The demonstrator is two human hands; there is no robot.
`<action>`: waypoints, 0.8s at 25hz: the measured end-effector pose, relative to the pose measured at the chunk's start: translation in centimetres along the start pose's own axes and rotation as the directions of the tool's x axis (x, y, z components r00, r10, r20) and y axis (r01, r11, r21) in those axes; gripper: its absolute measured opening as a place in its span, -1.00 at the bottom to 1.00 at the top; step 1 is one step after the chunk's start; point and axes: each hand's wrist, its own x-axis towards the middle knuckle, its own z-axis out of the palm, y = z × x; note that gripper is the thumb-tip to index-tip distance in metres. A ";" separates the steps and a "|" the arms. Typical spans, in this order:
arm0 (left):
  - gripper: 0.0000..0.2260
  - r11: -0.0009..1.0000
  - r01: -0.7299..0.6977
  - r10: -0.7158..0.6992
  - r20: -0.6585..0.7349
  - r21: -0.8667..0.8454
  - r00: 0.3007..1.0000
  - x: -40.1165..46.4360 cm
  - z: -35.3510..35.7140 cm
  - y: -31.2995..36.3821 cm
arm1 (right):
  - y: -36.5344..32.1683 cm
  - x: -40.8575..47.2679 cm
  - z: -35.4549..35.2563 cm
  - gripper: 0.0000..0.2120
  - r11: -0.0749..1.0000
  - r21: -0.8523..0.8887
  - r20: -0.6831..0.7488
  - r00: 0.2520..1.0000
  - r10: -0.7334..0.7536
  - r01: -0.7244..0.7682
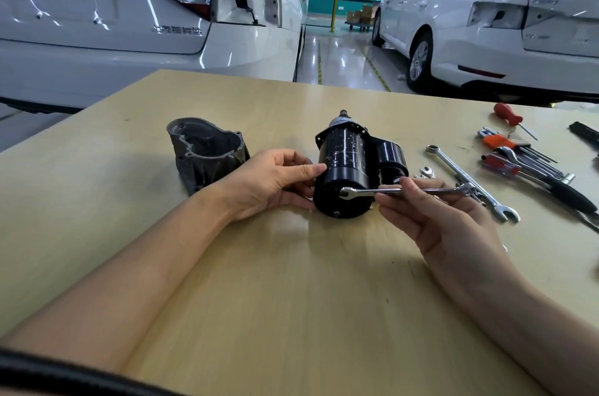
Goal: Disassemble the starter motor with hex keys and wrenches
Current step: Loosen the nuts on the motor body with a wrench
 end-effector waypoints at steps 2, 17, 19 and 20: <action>-0.73 1.000 0.001 -0.001 0.005 -0.003 1.000 0.0 -0.1 0.0 | 0.1 0.0 0.0 -0.95 1.000 -0.007 0.007 1.000 -0.007 0.007; -0.78 0.999 -0.001 0.000 0.034 0.050 0.999 0.0 -0.1 0.0 | -2.9 3.7 6.5 -0.86 0.392 -0.626 0.614 0.736 -0.285 0.674; -0.78 1.000 0.017 -0.017 0.070 0.001 0.997 -0.1 -0.4 0.3 | -2.2 3.6 7.5 -0.85 0.251 -0.572 0.731 0.624 -0.277 0.781; -0.69 0.997 0.053 -0.046 0.112 -0.062 0.993 -0.2 -0.6 0.5 | -1.8 3.5 7.8 -0.87 0.177 -0.529 0.793 0.558 -0.247 0.830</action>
